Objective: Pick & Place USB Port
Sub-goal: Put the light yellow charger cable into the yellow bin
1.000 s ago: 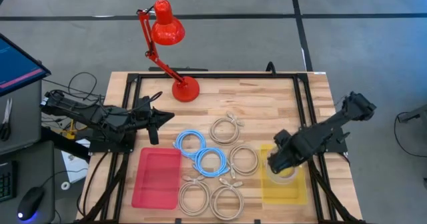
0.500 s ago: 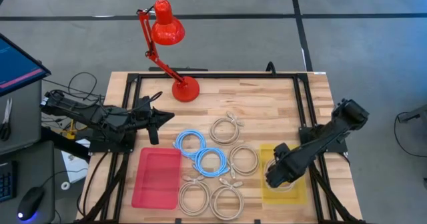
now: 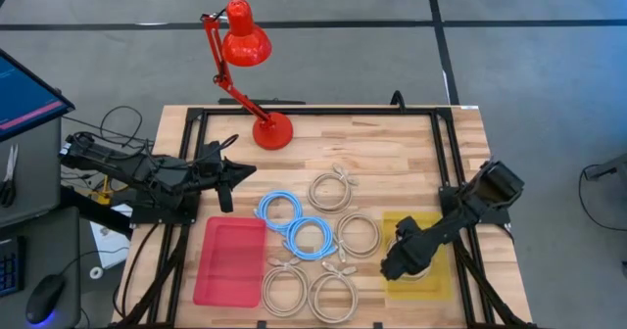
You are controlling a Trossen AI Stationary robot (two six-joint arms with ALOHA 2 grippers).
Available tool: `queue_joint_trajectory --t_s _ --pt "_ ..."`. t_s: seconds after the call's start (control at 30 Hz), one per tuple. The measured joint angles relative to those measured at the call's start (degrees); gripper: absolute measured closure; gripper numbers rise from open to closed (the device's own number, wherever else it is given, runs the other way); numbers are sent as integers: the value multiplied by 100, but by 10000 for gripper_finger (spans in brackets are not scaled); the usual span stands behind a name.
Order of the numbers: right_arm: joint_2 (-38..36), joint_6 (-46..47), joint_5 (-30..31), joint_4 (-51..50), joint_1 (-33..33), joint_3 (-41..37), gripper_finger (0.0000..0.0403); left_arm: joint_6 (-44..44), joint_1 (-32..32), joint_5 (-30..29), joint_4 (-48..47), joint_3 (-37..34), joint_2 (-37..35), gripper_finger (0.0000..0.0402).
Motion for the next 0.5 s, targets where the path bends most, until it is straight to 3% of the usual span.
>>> queue_joint_trajectory --t_s 0.1,0.37,0.5 --pt "-14 -52 -48 18 0 0 374 0 0 0 1 0 -1 396" --pt "-655 -642 -197 34 -149 7 261 0 0 0 0 0 -1 392" --pt "-1151 -900 -193 9 -271 9 224 0 1 0 0 0 0 396"
